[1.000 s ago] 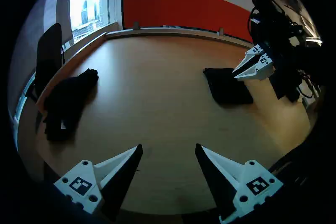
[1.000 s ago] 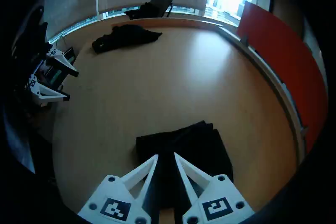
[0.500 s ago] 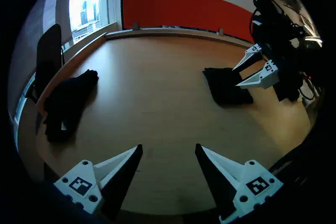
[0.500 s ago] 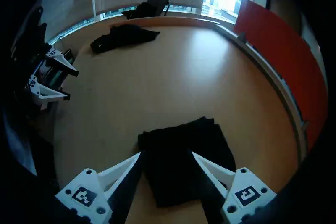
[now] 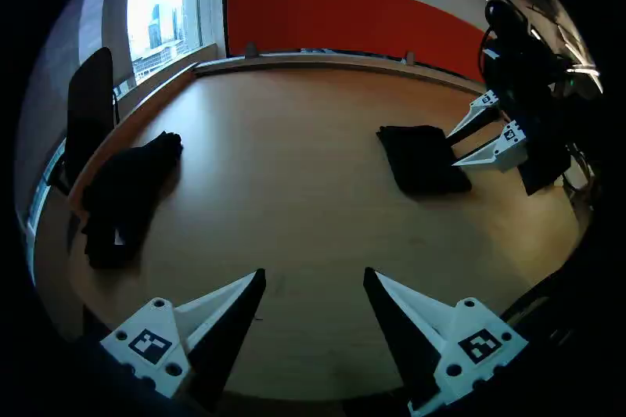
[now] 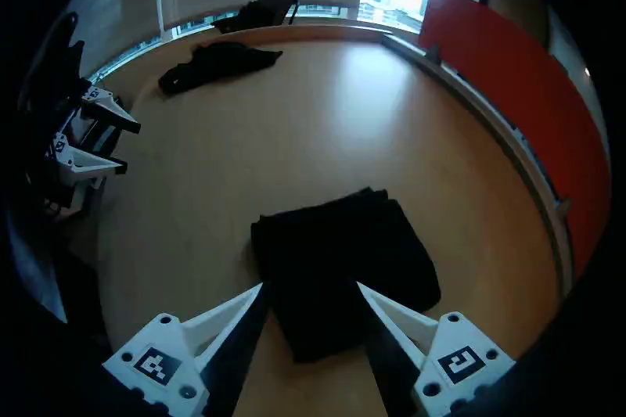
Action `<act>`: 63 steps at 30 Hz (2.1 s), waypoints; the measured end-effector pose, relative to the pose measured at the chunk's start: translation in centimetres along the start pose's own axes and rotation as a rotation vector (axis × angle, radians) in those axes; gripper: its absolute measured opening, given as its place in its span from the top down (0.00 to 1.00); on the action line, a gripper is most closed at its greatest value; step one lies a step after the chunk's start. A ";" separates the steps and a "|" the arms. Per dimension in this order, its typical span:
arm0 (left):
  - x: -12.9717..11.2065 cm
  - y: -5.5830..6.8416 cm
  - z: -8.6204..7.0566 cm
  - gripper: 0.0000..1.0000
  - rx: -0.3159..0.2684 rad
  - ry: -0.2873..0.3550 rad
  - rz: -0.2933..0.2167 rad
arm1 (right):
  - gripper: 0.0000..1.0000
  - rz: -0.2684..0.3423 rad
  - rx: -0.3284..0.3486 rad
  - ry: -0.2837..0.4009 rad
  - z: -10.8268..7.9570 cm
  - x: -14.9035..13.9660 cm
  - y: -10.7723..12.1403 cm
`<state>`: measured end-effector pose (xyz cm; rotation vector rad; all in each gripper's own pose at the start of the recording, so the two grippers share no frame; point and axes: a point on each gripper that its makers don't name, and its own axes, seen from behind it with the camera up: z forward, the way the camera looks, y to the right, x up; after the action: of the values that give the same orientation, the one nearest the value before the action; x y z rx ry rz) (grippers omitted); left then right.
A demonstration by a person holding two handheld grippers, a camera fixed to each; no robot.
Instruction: Fold towel
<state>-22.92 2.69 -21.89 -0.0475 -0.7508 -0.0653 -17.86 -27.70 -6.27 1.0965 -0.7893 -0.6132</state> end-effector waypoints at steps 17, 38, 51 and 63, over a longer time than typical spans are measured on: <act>0.1 0.1 0.0 0.07 0.002 0.004 0.009 | 0.26 0.068 -0.038 -0.061 -1.0 -5.4 -0.2; -0.3 0.0 0.0 0.07 0.005 0.003 0.016 | 0.39 0.158 -0.064 -0.112 -0.4 -8.3 -0.9; -0.3 0.1 -0.2 0.07 -0.001 0.004 0.022 | 0.72 0.212 -0.077 -0.106 0.3 -8.3 -1.2; -0.2 0.0 -0.3 0.07 -0.006 0.008 0.028 | 0.94 0.208 -0.096 -0.096 -0.2 -8.0 -0.9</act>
<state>-22.88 2.71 -22.27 -0.0628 -0.7418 -0.0411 -22.45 -21.73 -9.18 0.8893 -0.9348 -0.5246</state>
